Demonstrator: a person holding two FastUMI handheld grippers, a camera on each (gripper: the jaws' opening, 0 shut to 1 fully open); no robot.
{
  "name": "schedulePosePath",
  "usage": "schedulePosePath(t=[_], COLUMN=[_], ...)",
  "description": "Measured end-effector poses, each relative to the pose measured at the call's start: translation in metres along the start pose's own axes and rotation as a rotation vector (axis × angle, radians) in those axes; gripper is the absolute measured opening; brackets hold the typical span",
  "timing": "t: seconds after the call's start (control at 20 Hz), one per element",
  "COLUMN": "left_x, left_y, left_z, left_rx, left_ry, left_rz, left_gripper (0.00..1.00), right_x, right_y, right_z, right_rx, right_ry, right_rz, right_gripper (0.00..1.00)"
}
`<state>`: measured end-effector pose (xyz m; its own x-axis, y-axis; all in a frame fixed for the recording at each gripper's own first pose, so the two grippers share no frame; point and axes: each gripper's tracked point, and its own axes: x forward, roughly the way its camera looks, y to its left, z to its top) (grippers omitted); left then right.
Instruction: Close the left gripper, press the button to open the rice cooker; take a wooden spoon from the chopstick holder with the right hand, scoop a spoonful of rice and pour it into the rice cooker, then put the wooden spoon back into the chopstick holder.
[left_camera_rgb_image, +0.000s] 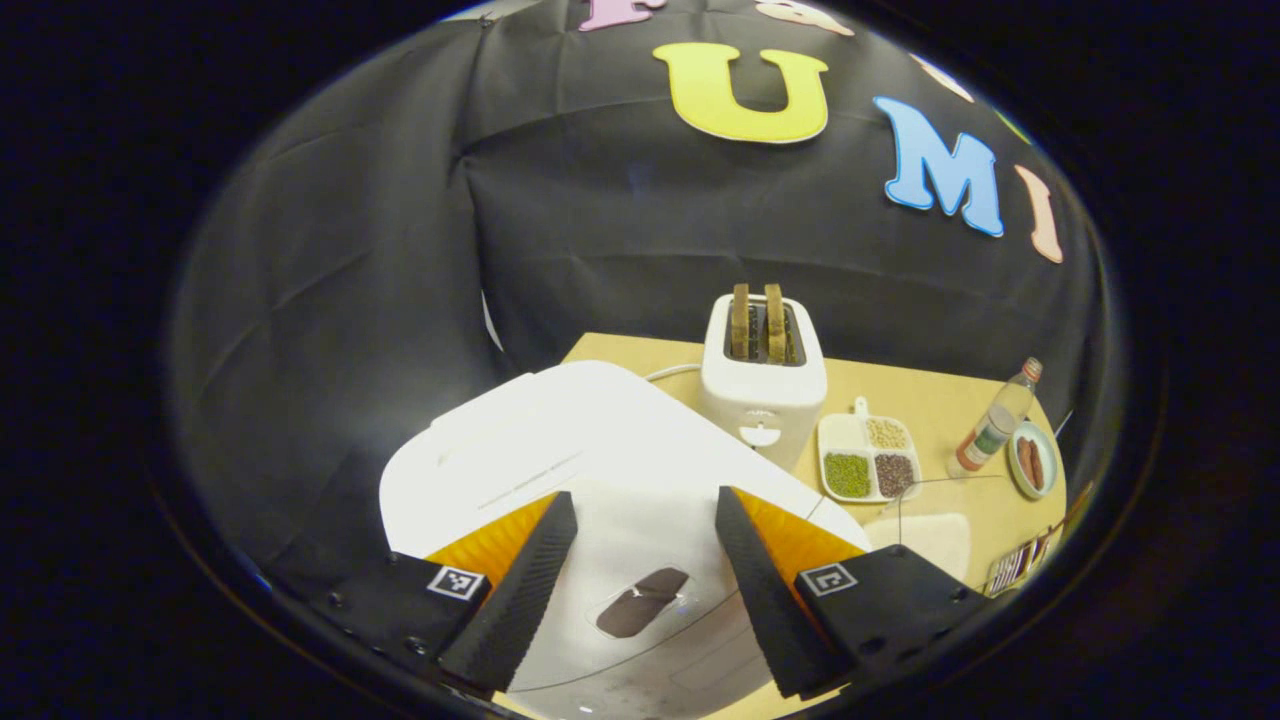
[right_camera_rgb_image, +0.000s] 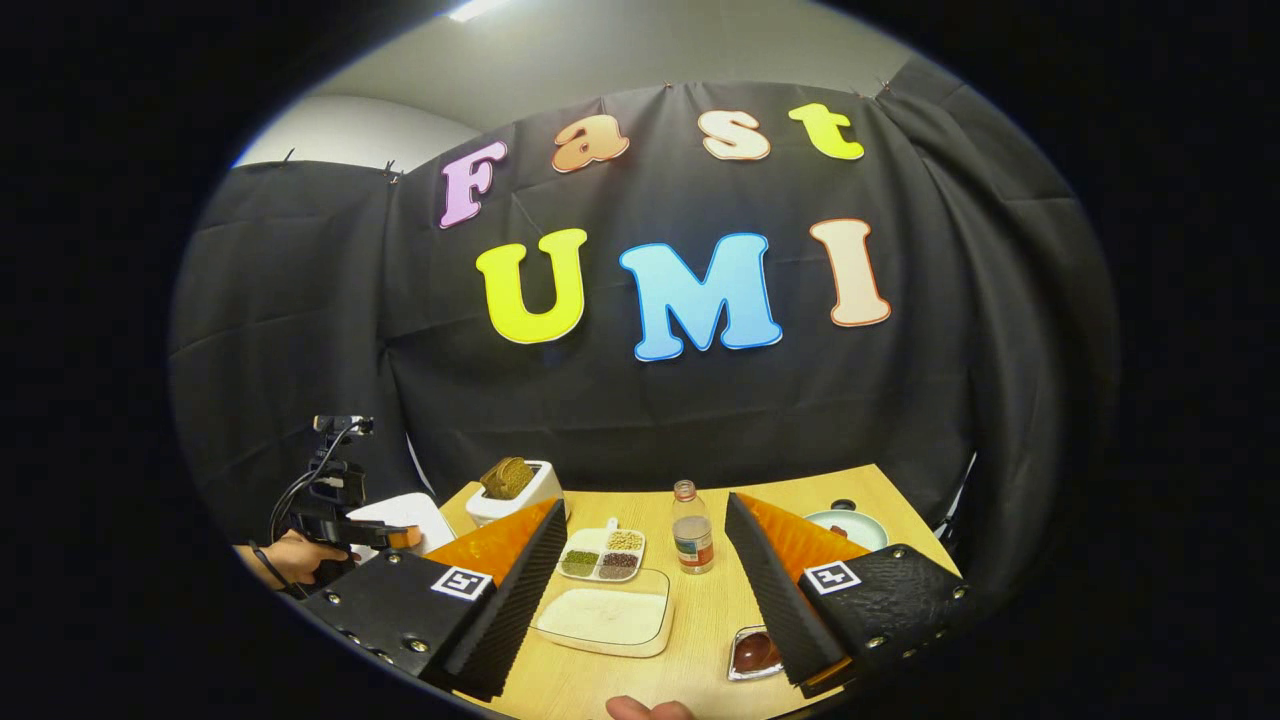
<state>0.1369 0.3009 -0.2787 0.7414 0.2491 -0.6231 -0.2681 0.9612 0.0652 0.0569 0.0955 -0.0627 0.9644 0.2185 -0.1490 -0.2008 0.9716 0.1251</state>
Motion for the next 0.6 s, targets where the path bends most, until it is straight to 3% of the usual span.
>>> schedulePosePath(t=[0.1,0.2,0.3,0.45,0.6], left_x=[-0.007,-0.030,-0.078,-0.151,-0.234], left_y=[-0.005,0.003,-0.006,-0.035,-0.066], left_z=[0.006,0.038,0.075,0.118,0.150], left_rx=[-0.002,-0.002,0.011,0.017,-0.003], left_ry=[-0.028,-0.191,-0.363,-0.543,-0.650], left_rz=[-0.035,0.012,0.008,-0.063,-0.154], left_gripper=[0.98,0.97,0.96,0.93,0.96], right_x=[-0.005,-0.010,-0.014,-0.021,-0.036], right_y=[0.001,0.001,-0.002,-0.004,-0.003], right_z=[0.006,0.015,0.022,0.036,0.053], right_rx=[0.001,-0.014,-0.027,-0.018,-0.019], right_ry=[-0.021,-0.050,-0.075,-0.124,-0.156], right_rz=[-0.005,-0.011,-0.035,-0.072,-0.104], right_gripper=[0.98,0.98,0.98,0.98,0.98])
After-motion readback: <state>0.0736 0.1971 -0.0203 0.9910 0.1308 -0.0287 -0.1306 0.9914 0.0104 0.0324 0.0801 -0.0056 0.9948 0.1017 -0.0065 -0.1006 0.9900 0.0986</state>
